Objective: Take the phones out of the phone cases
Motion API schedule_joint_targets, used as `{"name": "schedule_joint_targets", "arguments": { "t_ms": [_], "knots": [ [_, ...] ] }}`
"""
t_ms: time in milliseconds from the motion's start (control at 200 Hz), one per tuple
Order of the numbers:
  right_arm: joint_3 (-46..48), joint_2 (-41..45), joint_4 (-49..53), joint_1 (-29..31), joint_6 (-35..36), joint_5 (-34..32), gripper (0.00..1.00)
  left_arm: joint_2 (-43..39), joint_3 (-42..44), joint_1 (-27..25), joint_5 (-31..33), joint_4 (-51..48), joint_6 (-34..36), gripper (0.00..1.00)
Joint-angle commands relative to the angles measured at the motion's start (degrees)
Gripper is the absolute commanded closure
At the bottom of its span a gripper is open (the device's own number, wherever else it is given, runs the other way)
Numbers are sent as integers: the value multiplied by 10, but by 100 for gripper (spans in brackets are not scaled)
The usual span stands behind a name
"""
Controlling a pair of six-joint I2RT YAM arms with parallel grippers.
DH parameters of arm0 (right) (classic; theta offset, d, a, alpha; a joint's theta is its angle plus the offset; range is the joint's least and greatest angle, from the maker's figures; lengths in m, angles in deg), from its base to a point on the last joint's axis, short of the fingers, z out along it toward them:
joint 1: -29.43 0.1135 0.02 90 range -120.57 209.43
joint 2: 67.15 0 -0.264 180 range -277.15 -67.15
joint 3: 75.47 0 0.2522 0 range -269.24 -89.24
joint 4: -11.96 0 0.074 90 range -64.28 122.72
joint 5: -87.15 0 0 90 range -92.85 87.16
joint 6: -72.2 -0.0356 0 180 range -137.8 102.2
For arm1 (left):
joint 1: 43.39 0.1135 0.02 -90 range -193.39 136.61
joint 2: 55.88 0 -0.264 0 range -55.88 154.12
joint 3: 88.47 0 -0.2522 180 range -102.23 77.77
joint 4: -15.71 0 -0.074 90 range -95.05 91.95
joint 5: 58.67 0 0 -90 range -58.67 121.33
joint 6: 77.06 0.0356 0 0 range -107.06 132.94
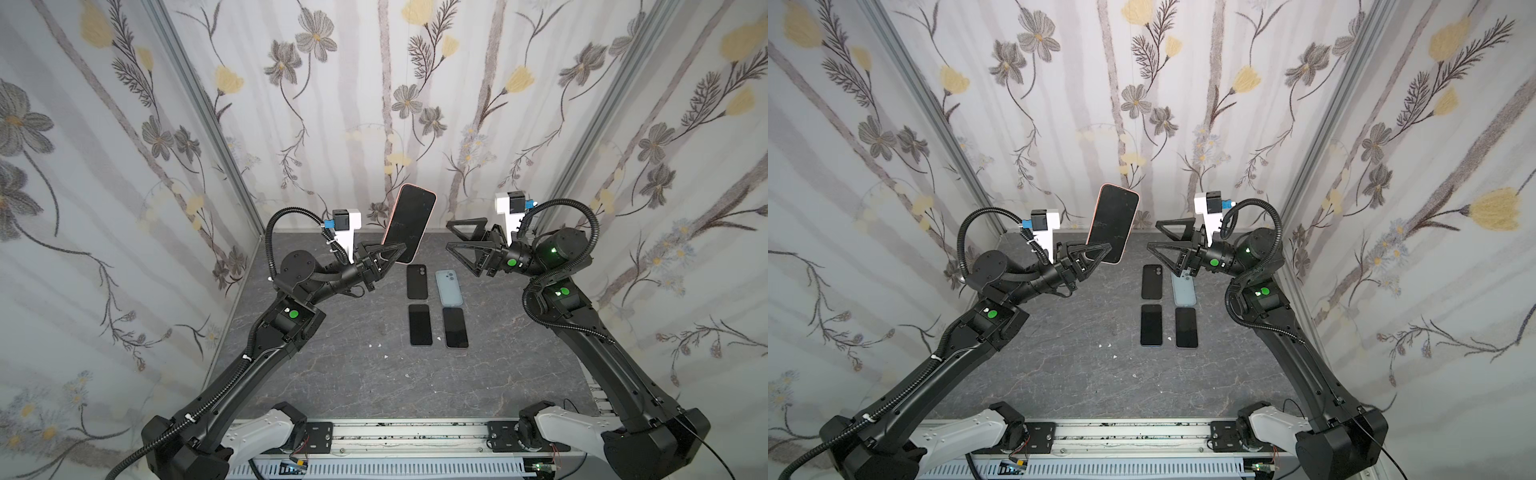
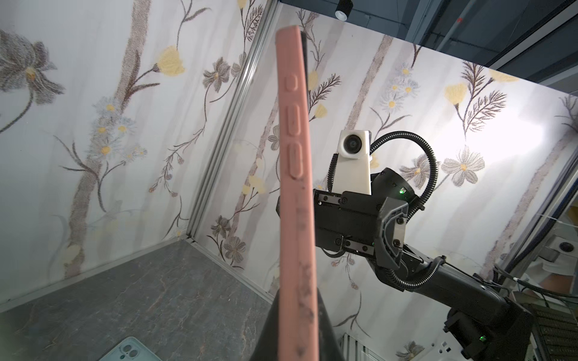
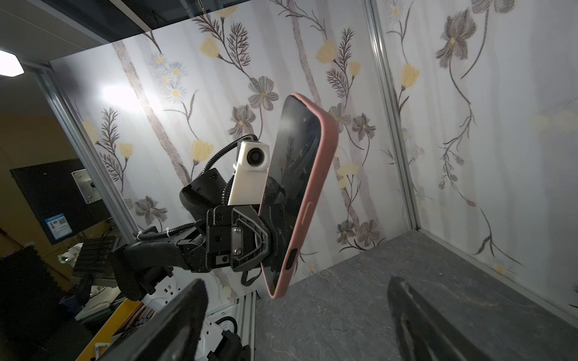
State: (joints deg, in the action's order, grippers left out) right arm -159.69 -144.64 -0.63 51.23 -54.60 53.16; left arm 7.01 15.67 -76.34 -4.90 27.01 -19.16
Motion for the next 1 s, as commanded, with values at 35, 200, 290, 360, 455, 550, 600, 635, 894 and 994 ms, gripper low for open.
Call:
{"name": "schedule_joint_targets", "arguments": {
  "t_ms": [35, 200, 290, 360, 455, 550, 600, 635, 894, 994],
  "knots": [
    [-25, -24, -38, 15, -27, 29, 13, 2, 0, -5, -40, 70, -40, 100],
    [-42, -44, -42, 31, -36, 35, 21, 4, 0, -10, -56, 73, -41, 100],
    [-47, -54, -54, 39, -44, 37, 26, 5, -1, -12, -64, 75, -40, 100],
    [-50, -60, -67, 45, -54, 40, 30, 6, 0, -13, -67, 76, -40, 100],
    [-60, -68, -69, 53, -58, 43, 39, 7, 1, -15, -68, 77, -39, 100],
    [-65, -75, -69, 60, -58, 41, 45, 8, 1, -17, -71, 78, -39, 100],
    [-66, -77, -72, 63, -58, 40, 49, 9, 1, -18, -71, 79, -38, 100],
    [-66, -78, -73, 65, -60, 40, 50, 8, 3, -18, -69, 80, -37, 100],
    [-58, -79, -80, 76, -59, 40, 56, 3, 6, -18, -39, 89, -32, 100],
    [-48, -77, -86, 79, -59, 36, 57, 1, 7, -19, -33, 95, -32, 100]
  ]
}}
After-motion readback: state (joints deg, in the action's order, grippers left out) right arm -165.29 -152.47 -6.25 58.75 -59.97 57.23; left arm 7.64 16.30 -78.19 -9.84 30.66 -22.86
